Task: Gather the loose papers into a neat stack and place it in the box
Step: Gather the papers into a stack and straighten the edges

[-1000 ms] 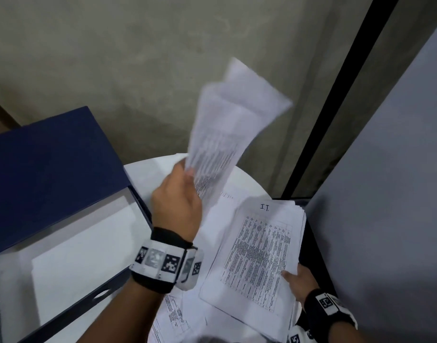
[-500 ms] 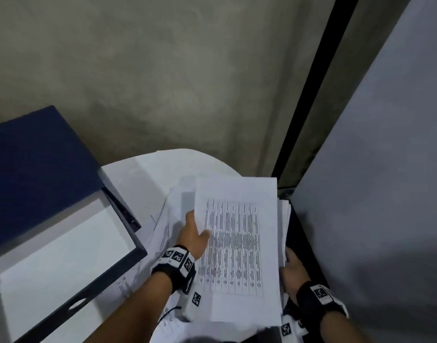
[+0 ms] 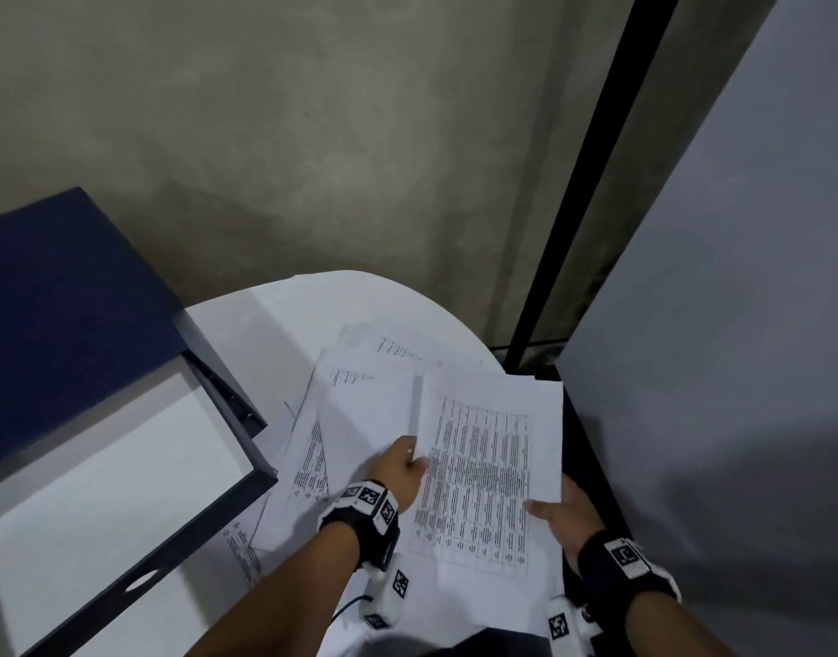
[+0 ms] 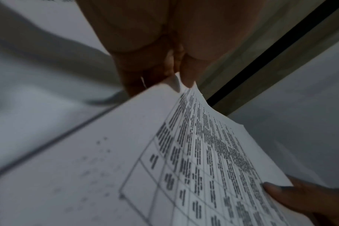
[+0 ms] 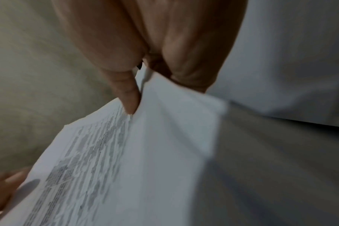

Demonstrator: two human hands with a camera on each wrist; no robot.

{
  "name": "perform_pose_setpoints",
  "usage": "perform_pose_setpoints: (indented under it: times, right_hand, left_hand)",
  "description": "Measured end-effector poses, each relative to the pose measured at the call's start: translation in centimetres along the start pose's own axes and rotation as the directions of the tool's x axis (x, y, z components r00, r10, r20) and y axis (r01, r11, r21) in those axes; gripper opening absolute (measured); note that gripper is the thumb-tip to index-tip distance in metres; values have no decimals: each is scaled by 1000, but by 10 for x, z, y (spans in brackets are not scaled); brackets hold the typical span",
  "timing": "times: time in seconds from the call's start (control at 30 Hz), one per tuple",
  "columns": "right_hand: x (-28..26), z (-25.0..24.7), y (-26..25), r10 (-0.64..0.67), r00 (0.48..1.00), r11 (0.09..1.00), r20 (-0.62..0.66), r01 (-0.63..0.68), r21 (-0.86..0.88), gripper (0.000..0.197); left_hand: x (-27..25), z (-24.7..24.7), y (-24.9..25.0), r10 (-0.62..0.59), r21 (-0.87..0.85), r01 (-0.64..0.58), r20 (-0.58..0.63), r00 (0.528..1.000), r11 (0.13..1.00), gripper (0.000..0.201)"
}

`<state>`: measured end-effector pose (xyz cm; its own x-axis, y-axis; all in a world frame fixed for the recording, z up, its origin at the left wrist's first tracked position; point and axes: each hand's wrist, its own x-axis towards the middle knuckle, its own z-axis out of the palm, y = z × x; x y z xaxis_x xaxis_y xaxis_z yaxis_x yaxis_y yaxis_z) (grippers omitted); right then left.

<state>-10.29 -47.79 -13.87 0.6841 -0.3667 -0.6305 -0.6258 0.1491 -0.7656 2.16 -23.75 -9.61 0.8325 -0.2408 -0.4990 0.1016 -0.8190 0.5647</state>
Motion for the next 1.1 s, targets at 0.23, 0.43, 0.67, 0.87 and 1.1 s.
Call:
perform_pose_setpoints:
  times: [0.23, 0.43, 0.67, 0.87, 1.1]
  right_hand:
    - [1, -11, -2, 0, 993, 999, -118, -5, -47, 47]
    - [4, -5, 0, 5, 992, 1000, -127, -7, -13, 46]
    - [13, 6, -1, 7, 990, 1000, -139, -3, 30, 43]
    - [13, 4, 4, 25, 991, 1000, -133, -23, 19, 40]
    - [10, 4, 5, 19, 991, 1000, -135, -16, 22, 42]
  left_hand:
    - [1, -31, -30, -397, -53, 404, -346, 850, 913, 76]
    - [8, -53, -53, -444, -79, 439, -251, 860, 895, 109]
    - [15, -52, -53, -368, 80, 378, -117, 923, 922, 71]
    - [18, -42, -51, -297, 120, 320, -177, 938, 940, 83]
    - [18, -42, -46, -234, 232, 283, -218, 948, 931, 77]
